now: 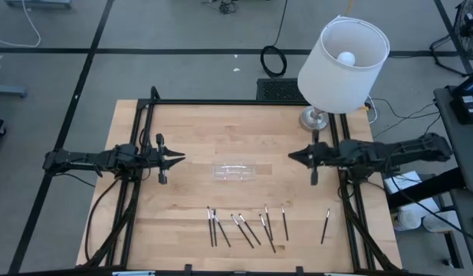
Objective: Put items in baskets/containers
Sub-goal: Put the eyeshadow brush in the transparent organizer
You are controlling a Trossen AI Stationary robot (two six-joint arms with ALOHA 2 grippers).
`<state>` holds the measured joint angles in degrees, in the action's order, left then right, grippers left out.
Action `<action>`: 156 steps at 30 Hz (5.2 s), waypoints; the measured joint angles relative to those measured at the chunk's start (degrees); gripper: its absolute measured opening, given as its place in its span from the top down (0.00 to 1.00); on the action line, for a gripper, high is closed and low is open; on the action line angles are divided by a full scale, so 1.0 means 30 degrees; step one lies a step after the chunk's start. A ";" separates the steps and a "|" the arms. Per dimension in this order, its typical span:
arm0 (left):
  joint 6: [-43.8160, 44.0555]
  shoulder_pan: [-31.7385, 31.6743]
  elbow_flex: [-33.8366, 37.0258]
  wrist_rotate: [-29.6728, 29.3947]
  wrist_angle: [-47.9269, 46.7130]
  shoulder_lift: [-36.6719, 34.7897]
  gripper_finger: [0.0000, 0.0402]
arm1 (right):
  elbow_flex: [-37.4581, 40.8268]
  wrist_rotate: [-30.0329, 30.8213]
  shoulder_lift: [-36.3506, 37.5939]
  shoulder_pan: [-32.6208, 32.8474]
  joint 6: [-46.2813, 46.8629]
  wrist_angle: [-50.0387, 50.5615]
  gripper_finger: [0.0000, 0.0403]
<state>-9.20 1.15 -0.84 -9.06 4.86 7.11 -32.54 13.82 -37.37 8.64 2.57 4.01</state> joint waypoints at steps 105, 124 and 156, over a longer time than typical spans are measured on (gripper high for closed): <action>0.0518 0.0007 -0.0003 -0.0010 0.0015 -0.0007 0.84 | 0.0205 -0.5053 -1.3300 1.1137 2.6340 0.7934 0.98; 0.0232 0.0004 -0.0003 -0.0039 0.0009 -0.0005 0.84 | 0.0096 -0.2528 -1.7075 0.3851 1.6305 0.4208 0.99; 0.0222 0.0007 -0.0004 -0.0025 0.0015 -0.0007 0.84 | 0.0227 -0.1183 -1.7200 0.2390 0.5694 0.1181 0.99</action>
<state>-8.54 1.17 -0.85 -9.13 4.91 7.09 -31.86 10.28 -88.97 15.81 19.66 7.55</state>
